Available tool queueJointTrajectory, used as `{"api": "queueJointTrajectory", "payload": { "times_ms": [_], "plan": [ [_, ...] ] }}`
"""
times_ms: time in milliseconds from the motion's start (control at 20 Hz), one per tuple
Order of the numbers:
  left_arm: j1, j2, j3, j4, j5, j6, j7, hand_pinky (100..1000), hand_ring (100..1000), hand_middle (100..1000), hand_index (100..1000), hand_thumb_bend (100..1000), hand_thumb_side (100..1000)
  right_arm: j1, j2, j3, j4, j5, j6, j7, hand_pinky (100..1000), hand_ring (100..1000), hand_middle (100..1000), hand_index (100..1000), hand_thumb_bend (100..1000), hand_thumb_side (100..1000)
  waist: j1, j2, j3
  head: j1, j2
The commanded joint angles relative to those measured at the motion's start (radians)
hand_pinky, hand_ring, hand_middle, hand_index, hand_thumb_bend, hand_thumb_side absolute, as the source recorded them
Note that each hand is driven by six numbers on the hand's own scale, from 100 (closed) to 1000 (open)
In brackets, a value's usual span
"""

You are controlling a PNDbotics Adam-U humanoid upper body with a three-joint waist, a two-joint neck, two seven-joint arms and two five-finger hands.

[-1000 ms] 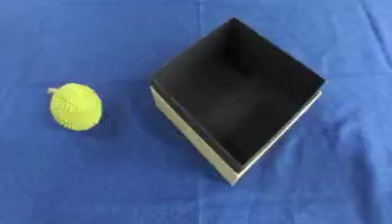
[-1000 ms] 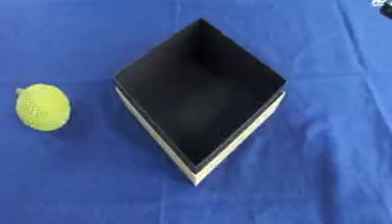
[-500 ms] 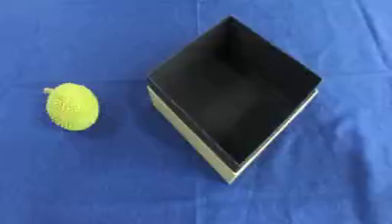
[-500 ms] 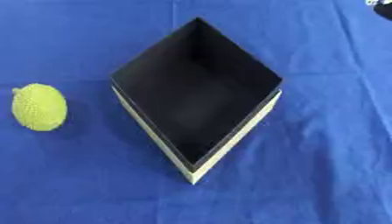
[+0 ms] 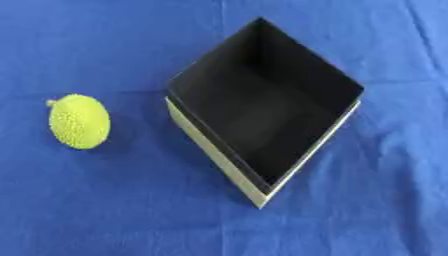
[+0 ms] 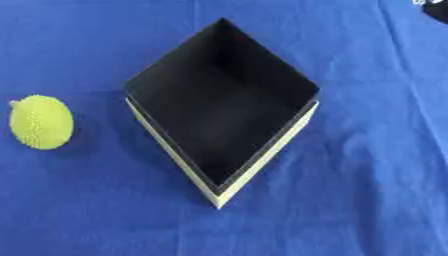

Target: Pick up objects on the table and place them in the box.

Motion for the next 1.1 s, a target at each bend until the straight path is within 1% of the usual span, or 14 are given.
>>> {"api": "queueJointTrajectory", "payload": {
  "times_ms": [50, 150, 200, 250, 300, 350, 400, 450, 600, 700, 850, 950, 1050, 1100],
  "plan": [
    [0.008, 0.056, -0.005, -0.015, -0.114, -0.006, -0.081, 810, 861, 872, 894, 281, 583, -0.010, -0.023, -0.006, -0.019, -0.007, -0.001, 0.004, 827, 805, 719, 834, 100, 100, 0.017, -0.164, -0.001, -0.004, -0.001],
    [0.012, 0.073, -0.013, -0.015, -0.170, -0.018, -0.119, 831, 874, 870, 901, 298, 484, -0.010, -0.024, -0.005, -0.019, -0.007, -0.001, 0.004, 827, 804, 718, 834, 100, 100, 0.017, -0.163, -0.001, -0.005, -0.001],
    [0.014, 0.081, -0.016, -0.015, -0.196, -0.024, -0.136, 837, 865, 842, 903, 312, 431, -0.010, -0.024, -0.005, -0.019, -0.008, -0.001, 0.004, 827, 804, 716, 834, 100, 100, 0.018, -0.163, -0.002, -0.004, -0.001],
    [0.016, 0.087, -0.019, -0.015, -0.218, -0.027, -0.151, 849, 857, 823, 902, 330, 356, -0.010, -0.024, -0.005, -0.018, -0.008, -0.001, 0.004, 827, 804, 714, 834, 100, 100, 0.018, -0.163, -0.002, -0.003, -0.001],
    [0.017, 0.094, -0.022, -0.015, -0.241, -0.029, -0.169, 859, 854, 814, 898, 349, 300, -0.010, -0.024, -0.005, -0.018, -0.009, -0.001, 0.004, 827, 804, 713, 834, 100, 100, 0.019, -0.163, -0.002, -0.002, -0.001],
    [0.018, 0.099, -0.024, -0.015, -0.262, -0.030, -0.183, 875, 857, 810, 891, 386, 207, -0.009, -0.024, -0.005, -0.018, -0.009, -0.001, 0.004, 827, 803, 712, 834, 100, 100, 0.019, -0.163, -0.002, -0.001, -0.001],
    [0.017, 0.104, -0.025, -0.015, -0.282, -0.028, -0.193, 882, 859, 812, 889, 394, 138, -0.009, -0.024, -0.004, -0.018, -0.009, -0.001, 0.004, 827, 803, 712, 834, 100, 100, 0.019, -0.163, -0.002, 0.000, 0.000],
    [0.016, 0.108, -0.027, -0.015, -0.298, -0.024, -0.198, 886, 861, 815, 889, 397, 100, -0.009, -0.024, -0.004, -0.018, -0.010, -0.002, 0.005, 827, 802, 711, 834, 100, 100, 0.020, -0.163, -0.002, 0.001, 0.000],
    [0.013, 0.128, -0.039, -0.013, -0.327, 0.001, -0.201, 894, 869, 820, 890, 415, 100, -0.010, -0.023, -0.003, -0.018, -0.012, -0.002, 0.005, 827, 802, 708, 834, 100, 100, 0.020, -0.163, -0.003, 0.001, -0.002],
    [0.006, 0.151, -0.056, -0.006, -0.338, 0.029, -0.199, 892, 870, 827, 889, 404, 100, -0.010, -0.022, -0.002, -0.018, -0.013, -0.003, 0.006, 827, 802, 706, 834, 100, 100, 0.020, -0.163, -0.005, 0.002, -0.003],
    [-0.012, 0.192, -0.086, 0.006, -0.335, 0.070, -0.196, 887, 870, 843, 892, 395, 100, -0.010, -0.021, -0.001, -0.017, -0.015, -0.004, 0.007, 827, 801, 704, 835, 100, 100, 0.022, -0.163, -0.006, 0.006, -0.002],
    [-0.026, 0.222, -0.107, 0.016, -0.324, 0.086, -0.201, 889, 873, 845, 895, 399, 100, -0.011, -0.022, 0.001, -0.016, -0.017, -0.005, 0.009, 827, 800, 703, 835, 100, 100, 0.023, -0.164, -0.007, 0.007, 0.000],
    [-0.045, 0.258, -0.127, 0.030, -0.318, 0.098, -0.216, 906, 884, 852, 897, 406, 100, -0.012, -0.022, 0.003, -0.016, -0.018, -0.006, 0.011, 827, 801, 703, 835, 100, 100, 0.026, -0.165, -0.008, 0.007, 0.002],
    [-0.054, 0.274, -0.137, 0.038, -0.315, 0.101, -0.226, 938, 898, 862, 900, 413, 100, -0.012, -0.022, 0.003, -0.015, -0.018, -0.006, 0.012, 827, 801, 702, 835, 100, 100, 0.027, -0.165, -0.009, 0.007, 0.003]
  ]
}}
